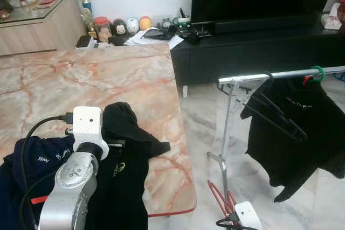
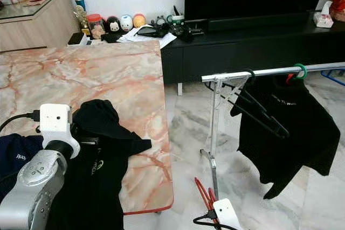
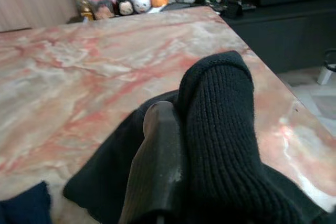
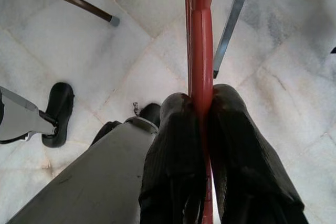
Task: Hang hanger
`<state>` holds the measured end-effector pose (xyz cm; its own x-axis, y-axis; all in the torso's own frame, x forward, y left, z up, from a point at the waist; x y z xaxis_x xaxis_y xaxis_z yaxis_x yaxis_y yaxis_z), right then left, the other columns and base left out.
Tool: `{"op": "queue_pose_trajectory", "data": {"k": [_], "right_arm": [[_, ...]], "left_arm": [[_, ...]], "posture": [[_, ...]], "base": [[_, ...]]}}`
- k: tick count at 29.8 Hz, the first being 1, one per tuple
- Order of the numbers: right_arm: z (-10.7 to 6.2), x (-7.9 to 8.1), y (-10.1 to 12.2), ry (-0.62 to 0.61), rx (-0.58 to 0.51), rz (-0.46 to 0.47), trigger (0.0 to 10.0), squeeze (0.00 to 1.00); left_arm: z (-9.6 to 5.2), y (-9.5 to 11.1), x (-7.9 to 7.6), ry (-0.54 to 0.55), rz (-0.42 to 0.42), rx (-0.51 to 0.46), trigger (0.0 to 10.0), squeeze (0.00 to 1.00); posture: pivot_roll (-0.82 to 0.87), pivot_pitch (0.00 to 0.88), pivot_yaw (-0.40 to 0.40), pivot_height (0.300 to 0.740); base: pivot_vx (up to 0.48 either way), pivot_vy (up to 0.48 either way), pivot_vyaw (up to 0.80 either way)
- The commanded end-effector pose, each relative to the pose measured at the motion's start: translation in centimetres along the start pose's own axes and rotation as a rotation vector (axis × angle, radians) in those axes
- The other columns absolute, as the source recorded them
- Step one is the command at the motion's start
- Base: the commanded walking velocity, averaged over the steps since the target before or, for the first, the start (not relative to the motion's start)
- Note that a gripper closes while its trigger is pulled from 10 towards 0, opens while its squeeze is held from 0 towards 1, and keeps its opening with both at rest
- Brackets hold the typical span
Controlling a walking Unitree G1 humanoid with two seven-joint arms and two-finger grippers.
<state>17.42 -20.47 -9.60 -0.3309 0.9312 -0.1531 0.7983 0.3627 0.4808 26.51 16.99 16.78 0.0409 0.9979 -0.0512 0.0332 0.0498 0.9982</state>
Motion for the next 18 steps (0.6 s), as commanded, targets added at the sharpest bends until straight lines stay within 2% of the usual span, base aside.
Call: {"op": "queue_pose_trajectory", "data": {"k": [1, 5, 13, 15, 18], "right_arm": [[0.1, 0.0, 0.4, 0.0, -0.007, -0.008, 10.0, 0.0], [0.1, 0.0, 0.3, -0.001, -0.005, -0.009, 10.0, 0.0], [0.1, 0.0, 0.2, -0.002, -0.001, -0.013, 10.0, 0.0], [0.2, 0.9, 0.3, 0.007, -0.001, -0.016, 10.0, 0.0], [0.2, 1.2, 0.4, 0.011, -0.001, -0.017, 10.0, 0.0]], "left_arm": [[-0.3, 0.1, -0.2, -0.016, 0.008, 0.01, 10.0, 1.0], [-0.5, -0.6, -0.7, -0.049, 0.037, 0.051, 10.0, 1.0], [-1.4, -1.9, -0.5, -0.051, 0.061, 0.121, 10.0, 1.0], [-2.0, -2.4, -0.5, -0.079, 0.08, 0.153, 10.0, 1.0], [-2.3, -2.6, -0.6, -0.108, 0.084, 0.172, 10.0, 1.0]], "posture": [[0.03, 0.0, 0.046, 0.74], [0.03, 0.0, 0.048, 0.74], [0.04, 0.001, 0.042, 0.74], [0.04, 0.005, 0.04, 0.74], [0.04, 0.008, 0.038, 0.74]], "base": [[0.0, 0.0, 0.0], [0.0, 0.0, 0.0], [0.0, 0.0, 0.0], [0.0, 0.0, 0.0], [0.0, 0.0, 0.0]]}}
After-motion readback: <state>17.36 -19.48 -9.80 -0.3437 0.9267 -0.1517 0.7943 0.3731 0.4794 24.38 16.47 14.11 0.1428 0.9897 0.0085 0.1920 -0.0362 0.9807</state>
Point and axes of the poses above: a point about 5 cm out from each wrist's last joint towards the gripper, its own z axis pointing out of the wrist towards the gripper, its own y axis along the axis of the wrist's last joint, x = y × z, the point moved 1 cm from there along z, pointing out of the wrist towards the gripper, and after that the axes turned 6 degrees about -z, right-handed, at the moved point
